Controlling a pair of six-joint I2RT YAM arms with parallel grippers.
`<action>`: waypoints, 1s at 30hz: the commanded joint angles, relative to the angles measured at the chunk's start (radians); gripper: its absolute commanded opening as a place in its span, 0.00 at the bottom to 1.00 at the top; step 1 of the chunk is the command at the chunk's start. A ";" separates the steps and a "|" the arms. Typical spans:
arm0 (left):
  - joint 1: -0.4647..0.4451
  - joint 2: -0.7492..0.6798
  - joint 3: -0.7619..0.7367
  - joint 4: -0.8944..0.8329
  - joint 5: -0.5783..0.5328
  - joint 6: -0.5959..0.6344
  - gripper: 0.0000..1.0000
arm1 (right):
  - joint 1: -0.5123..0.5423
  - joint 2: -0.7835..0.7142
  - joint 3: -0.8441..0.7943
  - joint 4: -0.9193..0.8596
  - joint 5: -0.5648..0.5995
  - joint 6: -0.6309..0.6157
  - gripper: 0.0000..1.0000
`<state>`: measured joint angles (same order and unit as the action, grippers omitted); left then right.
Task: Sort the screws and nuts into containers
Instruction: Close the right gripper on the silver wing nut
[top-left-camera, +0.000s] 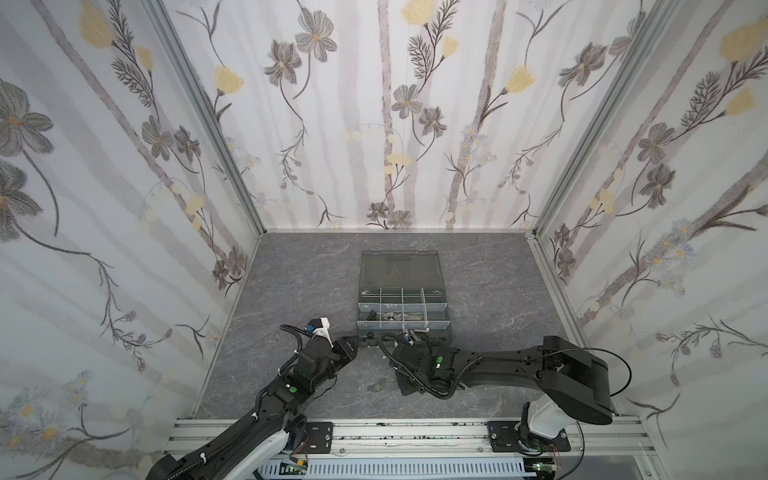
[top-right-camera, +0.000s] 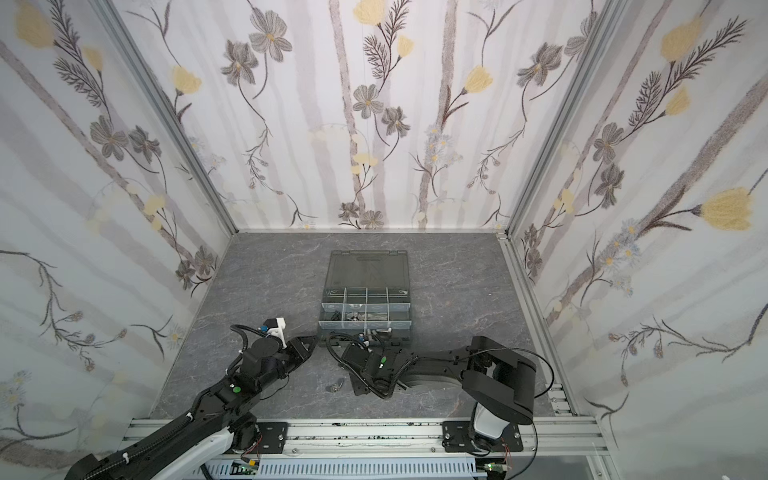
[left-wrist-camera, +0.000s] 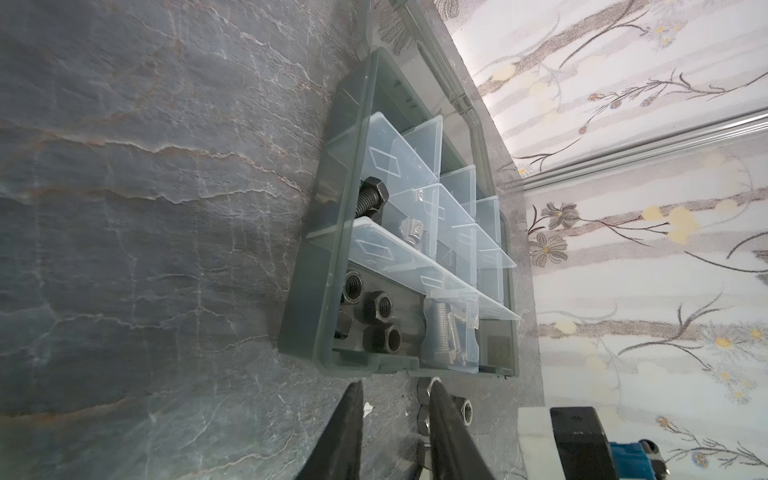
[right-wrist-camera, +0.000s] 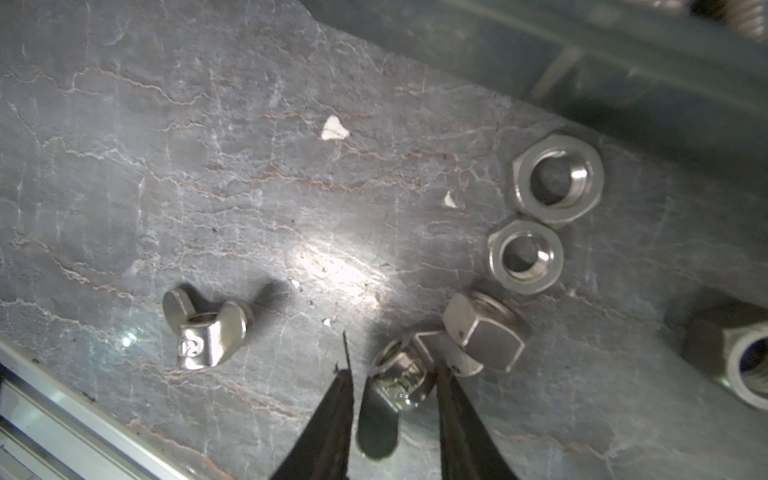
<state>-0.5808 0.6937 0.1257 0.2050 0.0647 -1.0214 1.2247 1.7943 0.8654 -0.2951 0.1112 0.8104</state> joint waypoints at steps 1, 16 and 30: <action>0.001 -0.003 -0.005 0.007 0.003 -0.011 0.30 | 0.001 0.013 0.013 0.022 0.019 0.012 0.35; 0.001 0.001 -0.006 0.007 -0.001 -0.014 0.30 | 0.004 -0.015 -0.010 -0.053 0.061 0.013 0.35; 0.001 -0.007 -0.003 0.007 -0.010 -0.019 0.30 | 0.002 0.093 0.097 -0.078 0.068 0.013 0.31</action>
<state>-0.5808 0.6872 0.1200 0.2050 0.0639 -1.0290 1.2247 1.8702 0.9424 -0.3515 0.1486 0.8173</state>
